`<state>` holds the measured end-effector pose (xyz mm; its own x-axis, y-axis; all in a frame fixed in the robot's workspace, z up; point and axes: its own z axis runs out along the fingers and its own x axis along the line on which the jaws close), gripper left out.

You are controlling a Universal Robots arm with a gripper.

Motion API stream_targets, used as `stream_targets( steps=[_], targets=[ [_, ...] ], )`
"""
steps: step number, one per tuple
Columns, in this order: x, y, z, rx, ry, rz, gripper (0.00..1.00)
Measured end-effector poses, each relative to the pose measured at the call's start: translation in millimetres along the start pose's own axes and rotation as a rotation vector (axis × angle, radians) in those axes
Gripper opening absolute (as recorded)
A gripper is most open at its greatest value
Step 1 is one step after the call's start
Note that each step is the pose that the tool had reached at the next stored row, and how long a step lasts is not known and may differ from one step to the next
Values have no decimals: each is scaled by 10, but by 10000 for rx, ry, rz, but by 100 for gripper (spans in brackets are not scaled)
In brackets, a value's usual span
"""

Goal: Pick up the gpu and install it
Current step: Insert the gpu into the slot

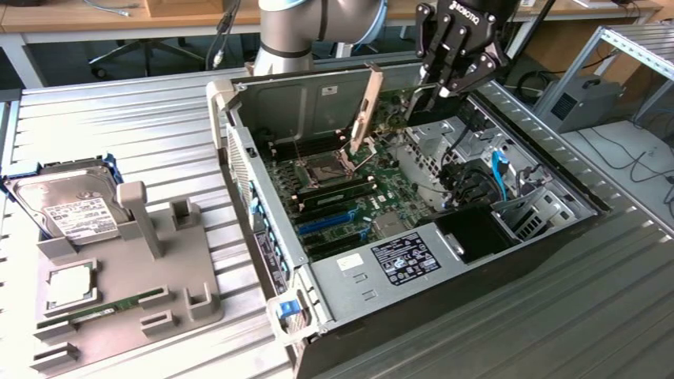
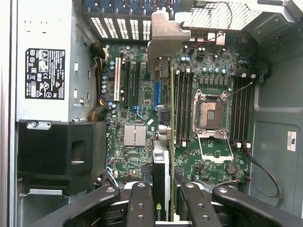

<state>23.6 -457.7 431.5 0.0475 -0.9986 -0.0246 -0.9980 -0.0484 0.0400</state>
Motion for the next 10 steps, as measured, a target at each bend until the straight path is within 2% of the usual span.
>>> stream_targets(
  steps=[10],
  targets=[
    [1, 23, 77, -1, 0, 0, 27]
  ],
)
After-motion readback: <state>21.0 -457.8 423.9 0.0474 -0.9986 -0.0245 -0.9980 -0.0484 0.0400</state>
